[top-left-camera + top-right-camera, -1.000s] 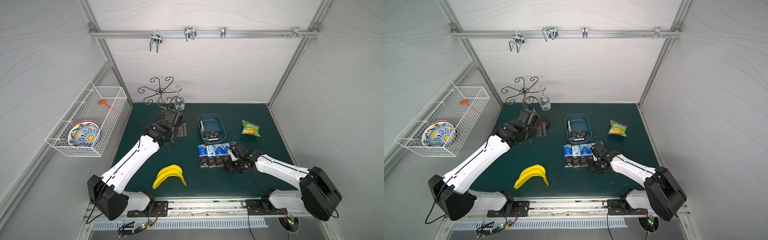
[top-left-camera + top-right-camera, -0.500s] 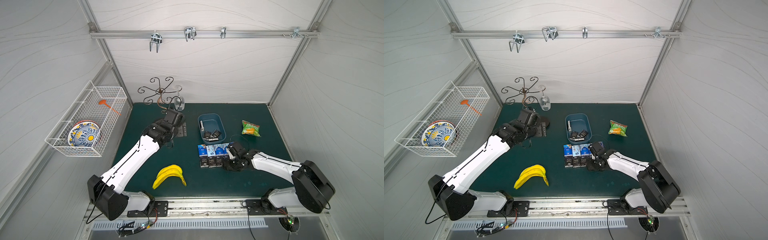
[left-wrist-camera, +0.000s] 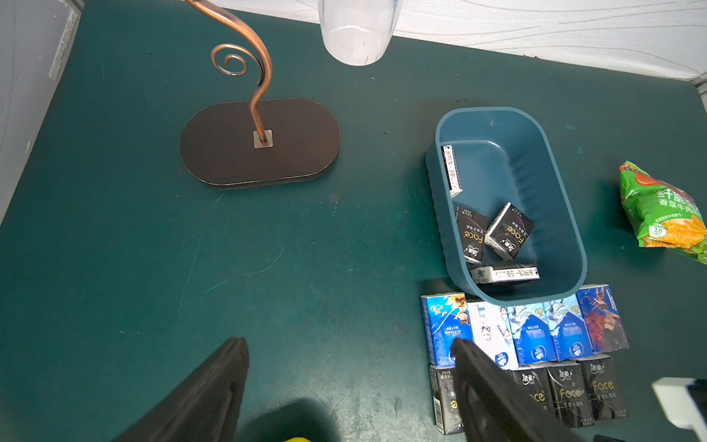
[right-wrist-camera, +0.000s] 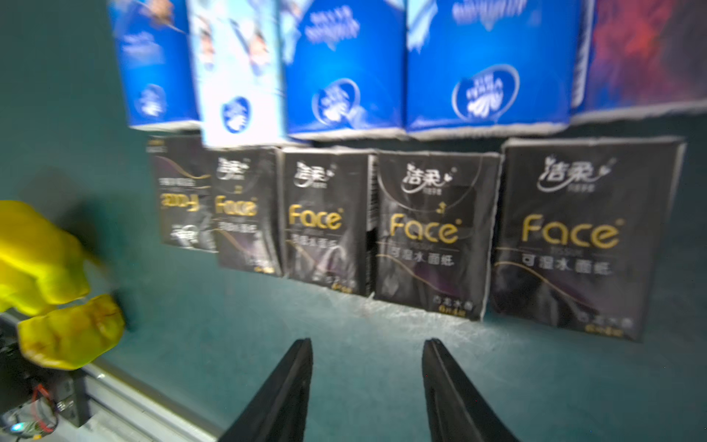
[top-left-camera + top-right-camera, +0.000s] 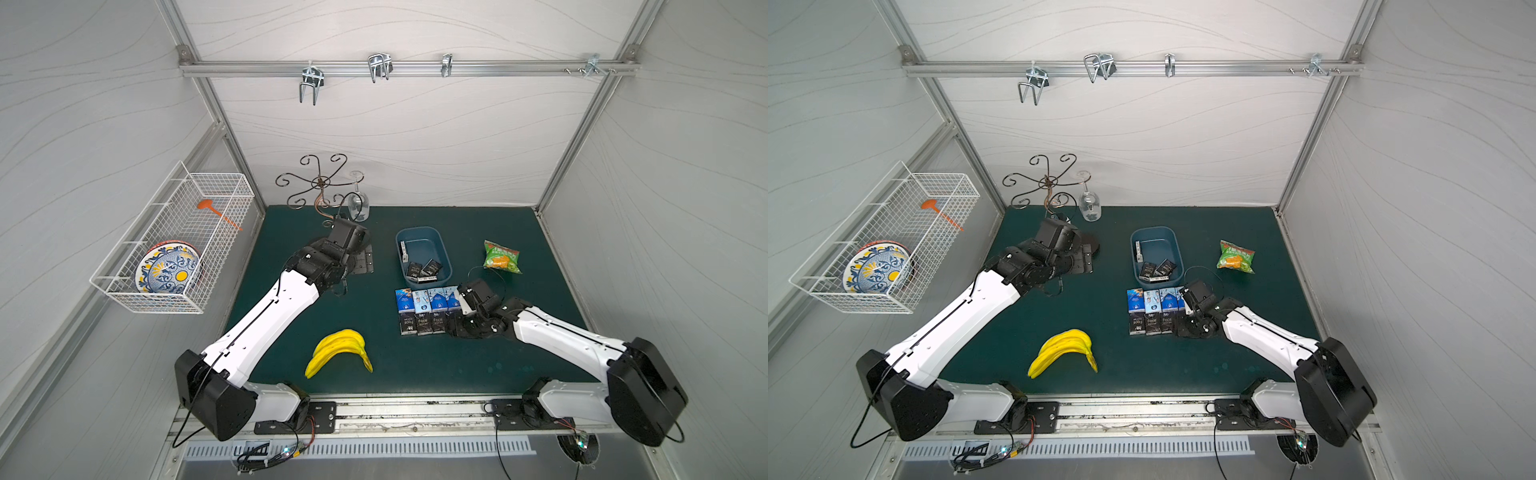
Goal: Take the pocket tissues out of the storage box
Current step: Adjust the pocket tissues at the center of the board, then adjust the pocket tissues in the storage box.
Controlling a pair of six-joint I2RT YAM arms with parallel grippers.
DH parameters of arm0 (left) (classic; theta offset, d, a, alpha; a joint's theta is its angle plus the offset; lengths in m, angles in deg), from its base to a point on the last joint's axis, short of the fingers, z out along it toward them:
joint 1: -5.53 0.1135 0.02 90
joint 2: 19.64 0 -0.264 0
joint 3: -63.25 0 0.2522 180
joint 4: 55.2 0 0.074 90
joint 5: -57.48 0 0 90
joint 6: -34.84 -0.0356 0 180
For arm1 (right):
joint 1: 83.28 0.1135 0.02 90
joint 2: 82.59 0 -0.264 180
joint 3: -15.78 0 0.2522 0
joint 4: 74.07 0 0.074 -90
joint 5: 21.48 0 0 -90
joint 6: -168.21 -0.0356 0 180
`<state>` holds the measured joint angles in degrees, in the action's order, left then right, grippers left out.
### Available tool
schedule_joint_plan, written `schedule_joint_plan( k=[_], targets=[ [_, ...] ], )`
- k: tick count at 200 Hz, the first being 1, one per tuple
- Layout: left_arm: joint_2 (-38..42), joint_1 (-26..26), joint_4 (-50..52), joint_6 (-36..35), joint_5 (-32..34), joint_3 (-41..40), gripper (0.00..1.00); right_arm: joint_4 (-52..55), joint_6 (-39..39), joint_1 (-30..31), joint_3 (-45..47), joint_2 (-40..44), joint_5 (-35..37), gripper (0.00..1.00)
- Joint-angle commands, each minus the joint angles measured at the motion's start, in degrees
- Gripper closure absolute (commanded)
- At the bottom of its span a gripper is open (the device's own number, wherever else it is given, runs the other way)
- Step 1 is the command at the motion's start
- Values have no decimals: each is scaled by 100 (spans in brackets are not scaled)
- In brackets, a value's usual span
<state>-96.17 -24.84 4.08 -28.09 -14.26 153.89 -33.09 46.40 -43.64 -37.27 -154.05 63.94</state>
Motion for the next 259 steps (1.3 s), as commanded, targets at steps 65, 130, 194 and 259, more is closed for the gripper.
schedule_joint_plan(
  k=[65,130,194,259],
  targets=[
    [42,14,-122,-2,49,71,13,550,319,35,-726,281,-33,48],
    [101,-26,5,13,63,129,13,683,985,-290,-2741,-1037,73,46],
    [161,-36,115,-31,148,147,13,703,1339,-740,-4616,-2867,-87,46],
    [121,-81,166,-26,179,257,13,725,1524,-760,-5927,-4293,23,46]
  ],
)
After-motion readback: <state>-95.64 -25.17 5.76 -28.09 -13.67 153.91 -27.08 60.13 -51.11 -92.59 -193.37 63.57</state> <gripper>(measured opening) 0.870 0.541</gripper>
